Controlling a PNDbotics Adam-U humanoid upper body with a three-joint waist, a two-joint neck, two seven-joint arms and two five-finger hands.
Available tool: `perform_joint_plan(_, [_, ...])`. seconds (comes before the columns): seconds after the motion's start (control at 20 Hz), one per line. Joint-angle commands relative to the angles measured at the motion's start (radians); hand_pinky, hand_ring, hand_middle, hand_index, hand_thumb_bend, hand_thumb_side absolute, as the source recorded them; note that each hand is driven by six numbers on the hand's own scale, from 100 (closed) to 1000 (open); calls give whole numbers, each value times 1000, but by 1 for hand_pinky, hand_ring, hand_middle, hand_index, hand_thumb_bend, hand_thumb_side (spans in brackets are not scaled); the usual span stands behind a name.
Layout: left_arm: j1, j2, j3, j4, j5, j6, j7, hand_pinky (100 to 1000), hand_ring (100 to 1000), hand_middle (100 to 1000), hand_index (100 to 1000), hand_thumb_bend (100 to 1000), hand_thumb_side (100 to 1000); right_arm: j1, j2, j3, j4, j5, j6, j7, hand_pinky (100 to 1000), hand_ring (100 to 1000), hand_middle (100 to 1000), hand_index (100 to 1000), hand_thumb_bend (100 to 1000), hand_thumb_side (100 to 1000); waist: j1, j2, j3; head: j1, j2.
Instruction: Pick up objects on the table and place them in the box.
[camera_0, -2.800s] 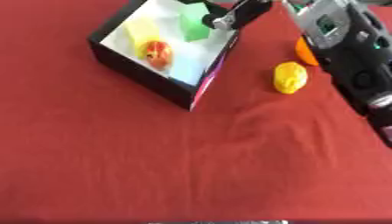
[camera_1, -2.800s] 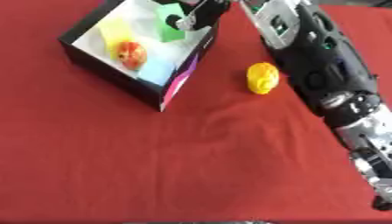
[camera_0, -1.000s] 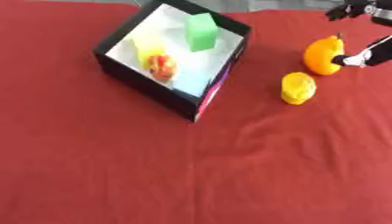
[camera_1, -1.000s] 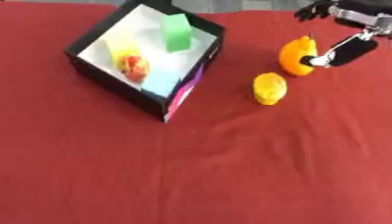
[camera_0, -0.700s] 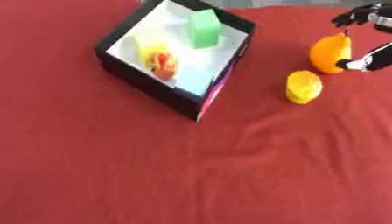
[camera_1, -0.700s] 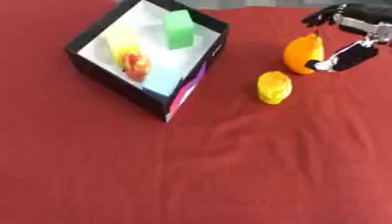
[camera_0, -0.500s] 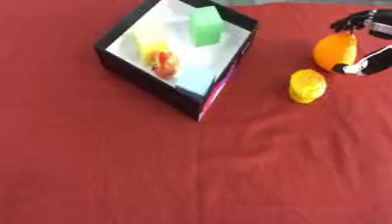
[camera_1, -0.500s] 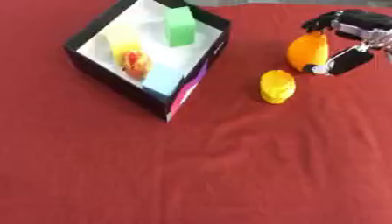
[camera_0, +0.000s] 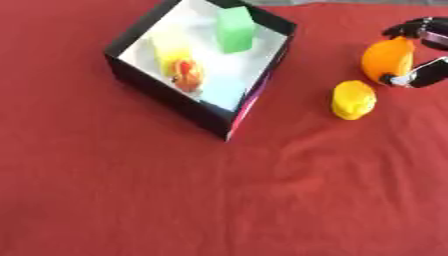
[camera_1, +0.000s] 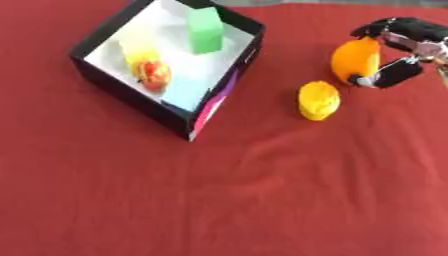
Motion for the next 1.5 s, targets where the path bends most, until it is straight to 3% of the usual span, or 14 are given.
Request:
perform_joint_plan(0.05, [-7, 14, 9, -9, 2, 1, 0, 788, 704, 664, 752, 214, 539, -22, -24, -16, 6, 27, 14, -23, 823, 828, 732, 893, 456, 419, 3, -17, 0, -6, -17])
perform_joint_plan(0.1, [-6, 14, 8, -9, 3, 1, -1, 788, 704, 664, 752, 214, 539, -24, -23, -17, 7, 31, 20, -31, 812, 813, 692, 863, 414, 461, 3, -17, 0, -5, -16])
perform_joint_plan(0.15, [-5, 15, 8, -8, 2, 1, -2, 788, 704, 665, 752, 214, 539, -28, -22, -17, 7, 28, 27, -40, 811, 811, 685, 859, 439, 417, 3, -18, -1, -5, -14])
perform_joint_plan(0.25, [-3, 15, 8, -8, 1, 1, -3, 787, 704, 664, 752, 214, 539, -34, -23, -15, -4, 18, 33, -58, 793, 786, 599, 772, 456, 425, 2, -22, -3, -3, -11])
perform_joint_plan(0.3, [-3, 14, 8, -9, 0, 1, -4, 787, 704, 664, 752, 214, 539, -35, -25, -13, -12, 14, 34, -68, 793, 786, 599, 772, 456, 425, 2, -23, -4, -2, -11])
perform_joint_plan(0.35, [-3, 14, 8, -9, -1, 1, -4, 787, 703, 664, 751, 215, 538, -37, -26, -11, -21, 11, 34, -81, 771, 753, 527, 695, 454, 424, 1, -25, -5, -3, -11])
perform_joint_plan(0.55, [-4, 14, 8, -11, -4, 1, -5, 786, 703, 664, 752, 216, 536, -44, -25, -3, -46, 2, 33, -139, 731, 675, 450, 577, 451, 368, -1, -33, -4, -6, -6])
perform_joint_plan(1.1, [5, 16, 7, -12, -14, 3, -10, 785, 701, 663, 752, 221, 535, -80, -32, 27, -106, -85, 19, -164, 724, 631, 449, 582, 451, 338, -9, -64, -8, 5, 20])
perform_joint_plan(1.15, [7, 16, 7, -12, -15, 3, -10, 784, 701, 663, 752, 220, 536, -87, -32, 31, -118, -96, 18, -159, 726, 629, 451, 587, 442, 457, -9, -68, -9, 6, 23])
perform_joint_plan(1.2, [9, 17, 8, -11, -17, 4, -9, 784, 701, 663, 752, 221, 536, -95, -32, 36, -133, -112, 17, -152, 726, 629, 450, 587, 444, 317, -10, -72, -9, 6, 25])
perform_joint_plan(1.5, [12, 18, 5, -14, -24, 5, -11, 783, 702, 664, 752, 228, 529, -183, 4, 90, -240, -210, 15, -87, 731, 627, 449, 587, 409, 256, -9, -94, -14, 2, 41])
